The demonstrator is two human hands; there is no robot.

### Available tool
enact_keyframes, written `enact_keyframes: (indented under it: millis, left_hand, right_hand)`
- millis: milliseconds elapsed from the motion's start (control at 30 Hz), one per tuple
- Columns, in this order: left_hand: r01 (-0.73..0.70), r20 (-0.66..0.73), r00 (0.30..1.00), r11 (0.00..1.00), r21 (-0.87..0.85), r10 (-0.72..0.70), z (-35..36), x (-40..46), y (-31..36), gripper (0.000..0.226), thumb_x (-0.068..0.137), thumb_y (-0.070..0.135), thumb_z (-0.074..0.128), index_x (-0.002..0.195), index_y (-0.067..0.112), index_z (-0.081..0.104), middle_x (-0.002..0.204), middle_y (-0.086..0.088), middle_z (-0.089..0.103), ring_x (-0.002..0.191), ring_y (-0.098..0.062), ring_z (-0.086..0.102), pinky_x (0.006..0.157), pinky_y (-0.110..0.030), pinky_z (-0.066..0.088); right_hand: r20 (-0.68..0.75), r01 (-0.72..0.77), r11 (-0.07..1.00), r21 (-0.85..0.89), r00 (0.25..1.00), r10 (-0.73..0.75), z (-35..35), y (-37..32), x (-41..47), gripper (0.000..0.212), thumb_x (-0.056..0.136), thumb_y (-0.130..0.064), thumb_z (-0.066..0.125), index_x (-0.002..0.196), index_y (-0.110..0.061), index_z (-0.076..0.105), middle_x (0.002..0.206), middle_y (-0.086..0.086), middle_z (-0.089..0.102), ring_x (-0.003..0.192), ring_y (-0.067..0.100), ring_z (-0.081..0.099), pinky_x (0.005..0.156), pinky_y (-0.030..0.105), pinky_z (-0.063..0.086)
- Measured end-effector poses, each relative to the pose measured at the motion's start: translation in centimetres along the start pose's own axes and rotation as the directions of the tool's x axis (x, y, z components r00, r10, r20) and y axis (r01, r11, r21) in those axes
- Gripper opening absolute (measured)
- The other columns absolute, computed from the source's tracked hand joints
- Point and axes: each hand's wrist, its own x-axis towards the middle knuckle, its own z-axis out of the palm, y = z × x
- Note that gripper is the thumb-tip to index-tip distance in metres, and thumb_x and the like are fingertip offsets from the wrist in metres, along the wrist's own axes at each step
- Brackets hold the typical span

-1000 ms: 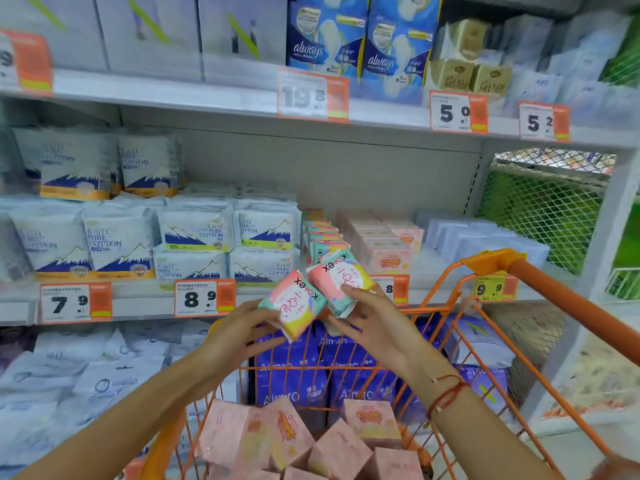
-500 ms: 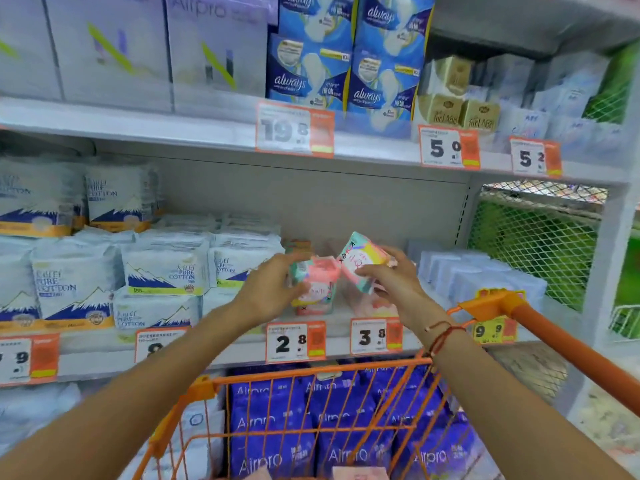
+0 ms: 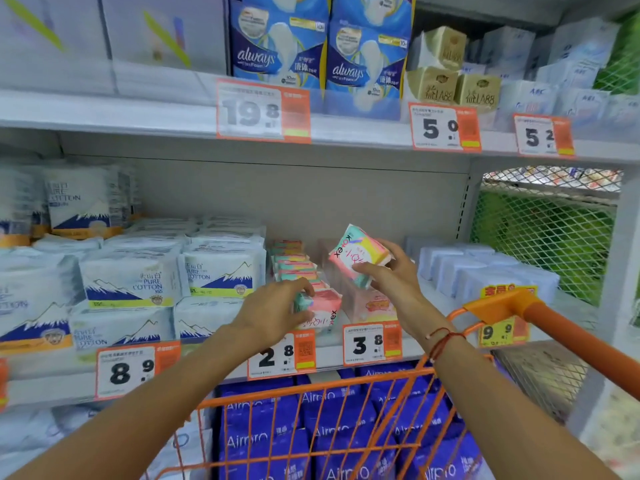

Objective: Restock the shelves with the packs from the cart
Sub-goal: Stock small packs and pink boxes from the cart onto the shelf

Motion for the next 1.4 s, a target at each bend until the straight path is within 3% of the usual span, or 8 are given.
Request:
enact_keyframes:
  millis: [167,300,500,633,800,867,1067,1400]
  left_hand:
    - [0.139,-0.132,0.969,0.905,-0.402,-0.208,-2.3,0.0,0.8,0.036,0.091,0.037,0.057,0.122,0.024,0.044,0.112,0.004,0.058,0.093,-0.017,0.057,0.077,-0.031,0.045]
    - [0.313,0.249,0.834,0.052,-0.948,-0.492,-4.5,-0.8,2.1,0.040,0.094,0.028,0.056,0.128,0.014,0.041,0.104,-0.007,0.064,0.083,-0.017,0.063,0.064,-0.032,0.057]
    - [0.284,0.402,0.824,-0.322,-0.903,-0.399,-5.3,-1.0,2.7,0.017,0.089,0.027,0.062,0.094,0.011,0.062,0.083,-0.006,0.071,0.073,-0.015,0.068,0.072,-0.028,0.056]
    - [0.220,0.285,0.895,-0.216,-0.951,-0.342,-5.7,-0.4,2.5,0.037,0.086,0.008,0.064,0.122,0.007,0.058,0.102,-0.009,0.072,0.083,-0.013,0.070,0.074,-0.021,0.057]
    - [0.148,-0.056,0.967,0.722,-0.675,-0.250,-7.4,0.6,0.2,0.064,0.073,-0.004,0.074,0.128,0.021,0.054,0.114,-0.004,0.059,0.085,-0.008,0.059,0.063,-0.009,0.050]
    - [0.096,0.032,0.995,0.880,-0.465,-0.091,-7.5,1.6,0.0,0.068,0.067,-0.004,0.078,0.124,0.018,0.049,0.117,-0.004,0.055,0.099,-0.014,0.056,0.074,-0.016,0.049]
    - [-0.064,0.277,0.954,0.983,-0.172,0.111,-3.6,4.2,0.9,0.057,0.066,0.004,0.082,0.117,0.008,0.057,0.121,-0.005,0.060,0.113,-0.017,0.057,0.087,-0.019,0.045]
    - [-0.211,0.178,0.966,0.971,0.114,0.189,0.3,2.7,-1.1,0.056,0.084,0.040,0.066,0.135,0.026,0.049,0.138,0.006,0.049,0.125,-0.015,0.042,0.100,-0.032,0.037]
  right_hand:
    - [0.012,-0.107,0.974,0.198,0.994,0.107,0.0,-1.3,-0.1,0.045,0.080,-0.008,0.066,0.121,-0.020,0.053,0.106,0.004,0.062,0.094,0.020,0.061,0.071,0.029,0.052]
    - [0.253,-0.325,0.866,0.380,0.937,0.240,0.2,-1.9,-1.5,0.017,0.085,-0.013,0.062,0.101,-0.015,0.059,0.085,0.004,0.063,0.076,0.016,0.064,0.073,0.029,0.053]
    - [0.341,-0.300,0.845,0.442,0.928,0.150,2.2,-2.0,-3.0,0.023,0.085,-0.014,0.064,0.108,-0.013,0.058,0.085,0.002,0.069,0.078,0.013,0.069,0.072,0.027,0.057]
    - [0.369,-0.318,0.842,0.436,0.917,0.155,1.9,-1.9,-3.2,0.042,0.083,-0.011,0.065,0.123,-0.011,0.052,0.097,0.005,0.069,0.084,0.016,0.068,0.072,0.028,0.057]
    - [0.193,-0.276,0.856,0.437,0.958,0.211,0.4,-1.3,-2.7,0.038,0.083,-0.012,0.064,0.119,-0.014,0.054,0.087,0.003,0.063,0.077,0.014,0.062,0.069,0.025,0.051]
    - [0.103,-0.234,0.865,0.445,0.972,0.210,0.0,-1.1,-2.2,0.042,0.081,-0.014,0.067,0.121,-0.013,0.053,0.092,0.004,0.064,0.079,0.014,0.062,0.069,0.025,0.051]
    - [0.056,-0.153,0.925,0.347,0.988,0.143,0.1,-1.4,-1.7,0.028,0.079,-0.013,0.070,0.102,-0.018,0.056,0.099,0.005,0.064,0.086,0.016,0.063,0.069,0.024,0.051]
    - [0.063,-0.092,0.963,0.252,0.995,0.079,0.8,-1.3,-1.8,0.030,0.080,-0.012,0.070,0.103,-0.022,0.055,0.110,0.004,0.064,0.095,0.014,0.062,0.062,0.018,0.049]
